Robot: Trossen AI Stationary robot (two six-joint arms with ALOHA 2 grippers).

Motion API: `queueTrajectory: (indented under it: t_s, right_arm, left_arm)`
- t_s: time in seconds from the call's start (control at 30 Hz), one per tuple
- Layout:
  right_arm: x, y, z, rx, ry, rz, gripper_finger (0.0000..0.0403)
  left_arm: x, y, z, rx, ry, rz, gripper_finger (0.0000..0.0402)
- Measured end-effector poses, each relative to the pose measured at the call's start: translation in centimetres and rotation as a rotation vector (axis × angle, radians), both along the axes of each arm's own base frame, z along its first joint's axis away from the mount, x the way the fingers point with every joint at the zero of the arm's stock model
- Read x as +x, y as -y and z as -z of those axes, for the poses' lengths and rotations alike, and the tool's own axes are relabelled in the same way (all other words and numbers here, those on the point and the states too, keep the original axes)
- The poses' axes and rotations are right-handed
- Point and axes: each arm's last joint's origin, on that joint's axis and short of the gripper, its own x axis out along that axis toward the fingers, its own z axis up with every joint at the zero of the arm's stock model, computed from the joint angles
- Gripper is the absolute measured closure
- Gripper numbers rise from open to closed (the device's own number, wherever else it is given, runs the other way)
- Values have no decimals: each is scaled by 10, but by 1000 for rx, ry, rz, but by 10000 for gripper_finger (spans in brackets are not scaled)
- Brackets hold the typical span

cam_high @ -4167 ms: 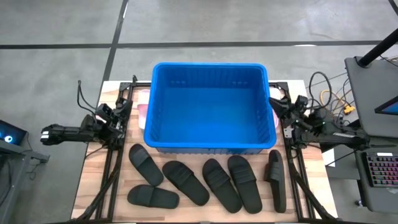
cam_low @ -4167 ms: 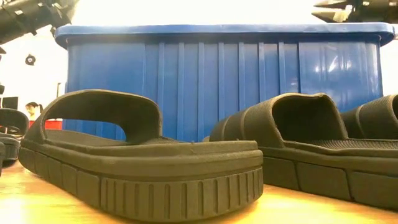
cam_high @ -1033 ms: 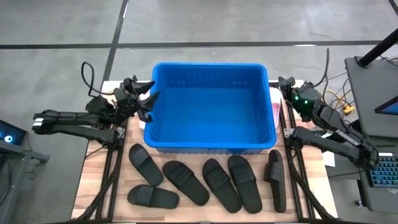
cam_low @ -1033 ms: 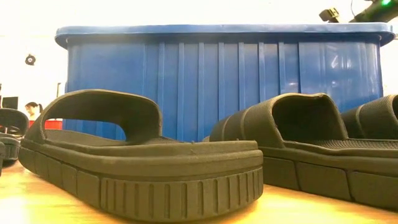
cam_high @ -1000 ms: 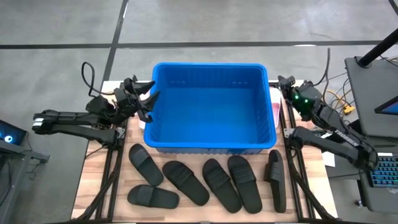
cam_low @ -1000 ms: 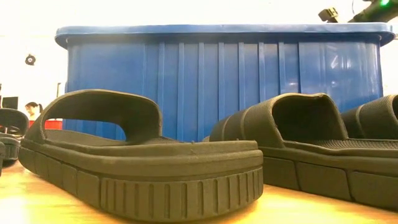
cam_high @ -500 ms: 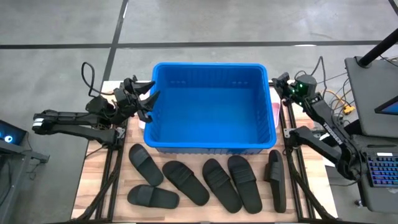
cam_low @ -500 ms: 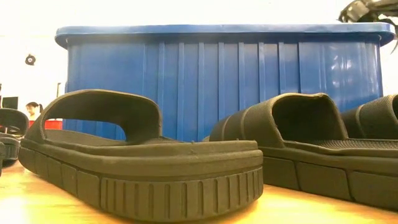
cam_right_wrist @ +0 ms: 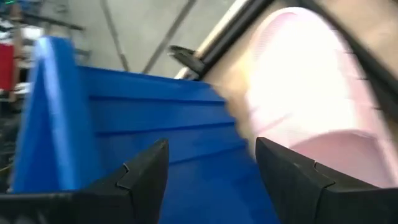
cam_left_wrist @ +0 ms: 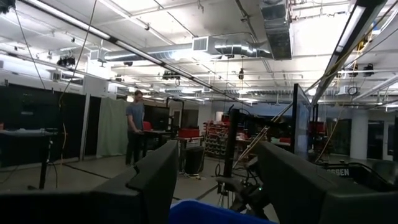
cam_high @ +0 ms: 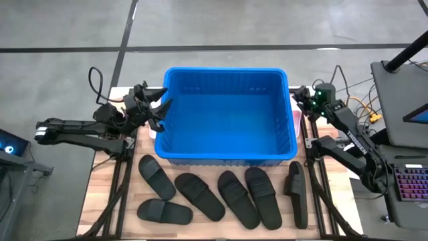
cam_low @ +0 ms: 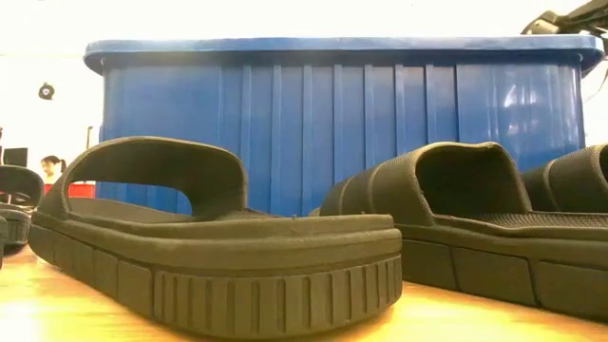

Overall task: Pick and place slides into bin
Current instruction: Put the pink slide into the blue bin

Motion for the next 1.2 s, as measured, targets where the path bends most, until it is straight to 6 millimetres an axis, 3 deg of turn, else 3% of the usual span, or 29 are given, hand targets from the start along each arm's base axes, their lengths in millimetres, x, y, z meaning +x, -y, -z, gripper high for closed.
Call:
queueTrajectory:
  t_s: [0.43,0.67,1.2]
  right_arm:
    - [-6,-17,14,187,-107,-12,172]
    - [-10,-15,23,188,-157,120,172]
    - [-5,-6,51,136,-1,216,172]
  left_arm:
    - [7,0,4,-6,-24,-2,194]
    - [12,0,6,-7,-38,-5,194]
    - [13,0,6,-9,-37,-4,194]
